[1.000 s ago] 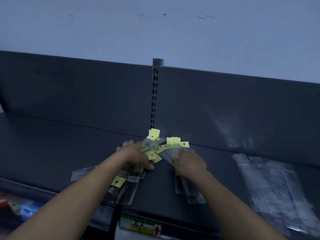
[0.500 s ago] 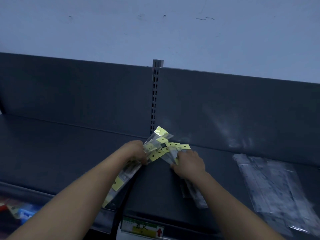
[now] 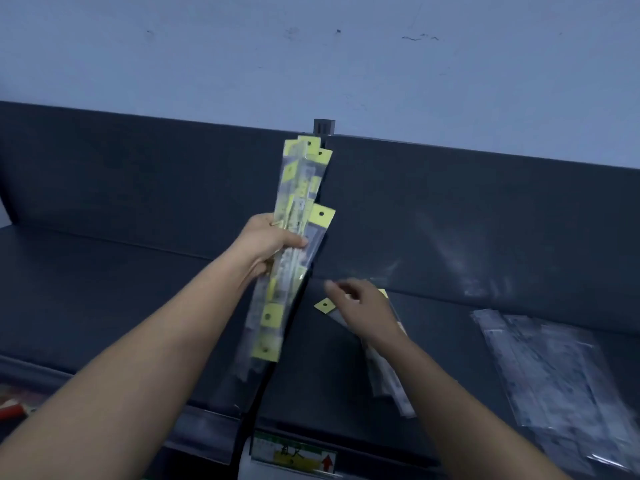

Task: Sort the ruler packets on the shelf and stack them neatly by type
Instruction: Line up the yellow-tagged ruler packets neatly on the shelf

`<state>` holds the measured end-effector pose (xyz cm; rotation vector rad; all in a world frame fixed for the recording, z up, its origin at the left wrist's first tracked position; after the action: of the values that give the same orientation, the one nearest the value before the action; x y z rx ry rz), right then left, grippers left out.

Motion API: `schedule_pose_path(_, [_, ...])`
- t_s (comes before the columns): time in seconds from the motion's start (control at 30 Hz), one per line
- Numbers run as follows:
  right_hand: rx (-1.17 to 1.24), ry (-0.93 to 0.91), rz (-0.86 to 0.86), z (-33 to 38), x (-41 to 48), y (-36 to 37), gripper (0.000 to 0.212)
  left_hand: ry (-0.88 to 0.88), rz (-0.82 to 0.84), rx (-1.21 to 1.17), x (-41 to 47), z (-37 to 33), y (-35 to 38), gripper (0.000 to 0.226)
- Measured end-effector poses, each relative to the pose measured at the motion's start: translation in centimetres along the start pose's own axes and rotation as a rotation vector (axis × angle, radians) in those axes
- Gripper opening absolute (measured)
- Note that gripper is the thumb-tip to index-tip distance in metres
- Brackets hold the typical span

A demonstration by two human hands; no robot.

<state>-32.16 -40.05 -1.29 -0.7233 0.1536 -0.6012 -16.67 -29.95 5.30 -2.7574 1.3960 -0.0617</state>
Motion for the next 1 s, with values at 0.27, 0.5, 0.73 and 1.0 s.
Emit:
schedule_pose_path(0.27, [0.712,0.014,0.236,2.5,-0.5,1.1,0.014,-0.187,0.024,-0.294,-0.9,3.8,1.7,0.025])
schedule_pose_path(0.5, [0.713,0.016,0.153,0.5,-0.5,-0.3,0.015,-0.252,0.002,-0.336,-1.2,6.3,2.3,0.025])
schedule_pose_path(0.73, [0.016,0.214,-0.092,-4.4,-0.3,-2.8,0.027,-0.258,0.012,-0.315,-1.1,6.7,3.4,0.034])
schedule_pose_path(1.0, [0.209,-0.169,0.025,-0.5,-0.8,-2.3,0.046,-0.239,0.008,-0.343,-0.6,6.6,5.0,0.046])
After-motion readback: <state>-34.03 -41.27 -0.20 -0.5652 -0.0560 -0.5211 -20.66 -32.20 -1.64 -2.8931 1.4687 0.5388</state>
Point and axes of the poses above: each hand's wrist, its own x-axis towards the middle knuckle, its own y-axis out of the palm, z = x × y, the point moved 7 cm from there along x, towards the middle knuckle, and after that the axes turned 12 degrees about z, right-handed, at the moved point
